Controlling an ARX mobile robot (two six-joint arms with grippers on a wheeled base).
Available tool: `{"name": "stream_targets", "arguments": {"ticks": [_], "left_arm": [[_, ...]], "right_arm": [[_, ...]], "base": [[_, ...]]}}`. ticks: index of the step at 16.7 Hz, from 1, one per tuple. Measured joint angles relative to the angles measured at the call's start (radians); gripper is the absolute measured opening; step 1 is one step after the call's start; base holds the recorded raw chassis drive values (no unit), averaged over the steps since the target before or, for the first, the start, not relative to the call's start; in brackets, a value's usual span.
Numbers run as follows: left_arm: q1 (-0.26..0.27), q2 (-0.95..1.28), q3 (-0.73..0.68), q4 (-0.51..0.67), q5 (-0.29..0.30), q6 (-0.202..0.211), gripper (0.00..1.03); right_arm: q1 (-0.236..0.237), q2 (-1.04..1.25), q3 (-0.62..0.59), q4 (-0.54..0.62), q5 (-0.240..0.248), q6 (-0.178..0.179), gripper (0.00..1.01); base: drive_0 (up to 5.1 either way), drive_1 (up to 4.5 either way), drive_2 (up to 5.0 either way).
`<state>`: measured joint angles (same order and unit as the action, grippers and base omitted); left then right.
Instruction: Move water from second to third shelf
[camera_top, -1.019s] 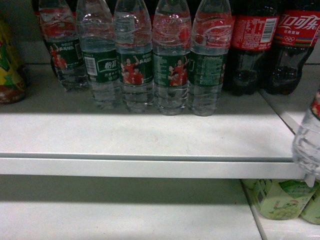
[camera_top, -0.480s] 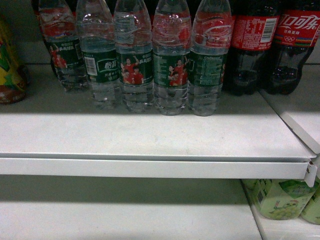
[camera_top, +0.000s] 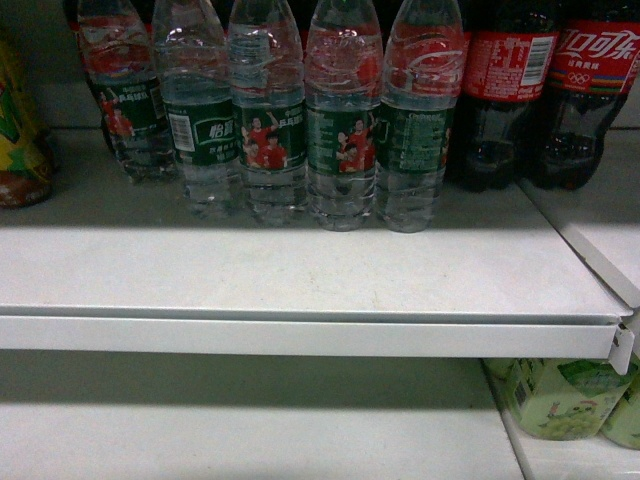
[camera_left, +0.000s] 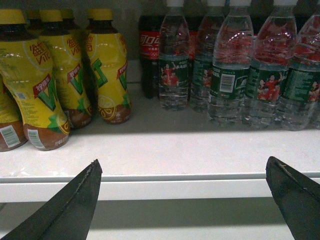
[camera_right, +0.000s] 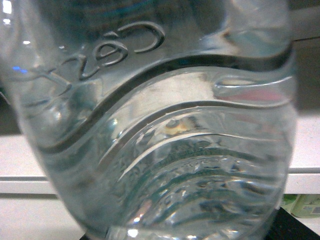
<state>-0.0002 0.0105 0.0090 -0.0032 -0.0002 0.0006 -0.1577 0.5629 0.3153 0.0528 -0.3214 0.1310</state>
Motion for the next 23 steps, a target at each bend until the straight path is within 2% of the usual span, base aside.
{"name": "stream_targets", "arguments": {"ticks": [23], "left_arm": [[0.0, 0.0, 0.0, -0.003, 0.001, 0.0, 0.98]], "right_arm": [[-0.001, -0.004, -0.014, 0.006, -0.009, 0.004, 0.41]], "base": [[0.0, 0.0, 0.0]]}}
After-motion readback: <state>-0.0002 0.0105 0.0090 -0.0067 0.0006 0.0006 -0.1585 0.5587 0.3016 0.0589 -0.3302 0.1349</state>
